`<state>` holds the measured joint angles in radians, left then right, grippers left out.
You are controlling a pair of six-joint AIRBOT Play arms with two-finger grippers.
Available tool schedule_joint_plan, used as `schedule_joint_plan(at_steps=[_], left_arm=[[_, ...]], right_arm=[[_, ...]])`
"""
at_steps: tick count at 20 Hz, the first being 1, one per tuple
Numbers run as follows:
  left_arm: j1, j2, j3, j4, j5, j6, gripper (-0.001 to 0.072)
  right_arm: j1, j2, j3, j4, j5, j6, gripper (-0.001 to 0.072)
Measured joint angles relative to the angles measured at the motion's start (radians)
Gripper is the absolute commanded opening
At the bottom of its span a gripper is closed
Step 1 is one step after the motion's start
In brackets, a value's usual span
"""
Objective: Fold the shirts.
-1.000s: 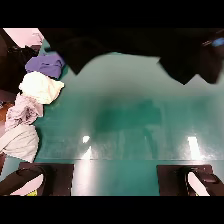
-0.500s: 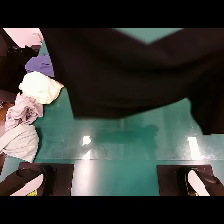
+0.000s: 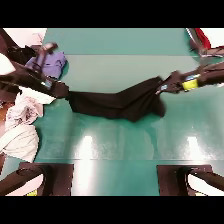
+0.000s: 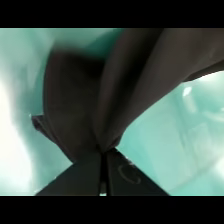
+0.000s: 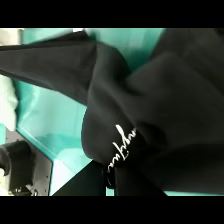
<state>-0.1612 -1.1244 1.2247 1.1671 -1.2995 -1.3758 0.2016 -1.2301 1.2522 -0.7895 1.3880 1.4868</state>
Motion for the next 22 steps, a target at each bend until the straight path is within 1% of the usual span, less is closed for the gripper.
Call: schedule_joint_plan(at_steps=[4, 5, 6, 7, 8, 9, 11, 14, 16, 18, 19, 20, 22], left_arm=[[0.006, -0.089, -0.06, 0.034, 0.174, -0.004, 0.003], [0.016, -0.104, -0.055, 0.039, 0.209, -0.012, 0.0201], [0.031, -0.116, -0.045, 0.042, 0.24, -0.025, 0.0527], [0.048, -0.124, -0.033, 0.044, 0.261, -0.035, 0.0616], [0.071, -0.13, -0.016, 0.043, 0.275, -0.045, 0.0616], [0.098, -0.135, 0.003, 0.04, 0.279, -0.053, 0.0616], [0.155, -0.14, 0.031, 0.034, 0.263, -0.063, 0.0616], [0.229, -0.144, 0.013, 0.015, 0.191, -0.062, 0.0616], [0.26, -0.146, -0.053, -0.006, 0.153, -0.042, 0.0614], [0.275, -0.147, -0.151, -0.041, 0.147, -0.008, 0.0603], [0.281, -0.147, -0.2, -0.068, 0.159, 0.01, 0.0472], [0.284, -0.147, -0.249, -0.102, 0.181, 0.032, 0.0415], [0.289, -0.148, -0.322, -0.167, 0.227, 0.071, 0.0416]], right_arm=[[0.032, -0.122, -0.058, 0.003, -0.145, -0.01, 0.0016], [0.033, -0.14, -0.057, 0.003, -0.174, -0.011, 0.0017], [0.032, -0.154, -0.049, 0.002, -0.198, -0.012, 0.0063], [0.029, -0.164, -0.038, 0.003, -0.218, -0.013, 0.0283], [0.019, -0.171, -0.02, 0.004, -0.235, -0.014, 0.0429], [0.007, -0.176, -0.001, 0.003, -0.249, -0.015, 0.0441], [-0.026, -0.182, 0.045, 0.003, -0.247, -0.015, 0.044], [-0.084, -0.187, 0.106, 0.003, -0.192, -0.015, 0.044], [-0.116, -0.185, 0.121, 0.002, -0.149, -0.016, 0.0439], [-0.132, -0.171, 0.111, 0.005, -0.129, -0.016, 0.0437], [-0.137, -0.163, 0.098, 0.005, -0.12, -0.016, 0.0436], [-0.141, -0.154, 0.084, 0.003, -0.119, -0.016, 0.0434], [-0.145, -0.134, 0.051, 0.003, -0.119, -0.016, 0.0434]])
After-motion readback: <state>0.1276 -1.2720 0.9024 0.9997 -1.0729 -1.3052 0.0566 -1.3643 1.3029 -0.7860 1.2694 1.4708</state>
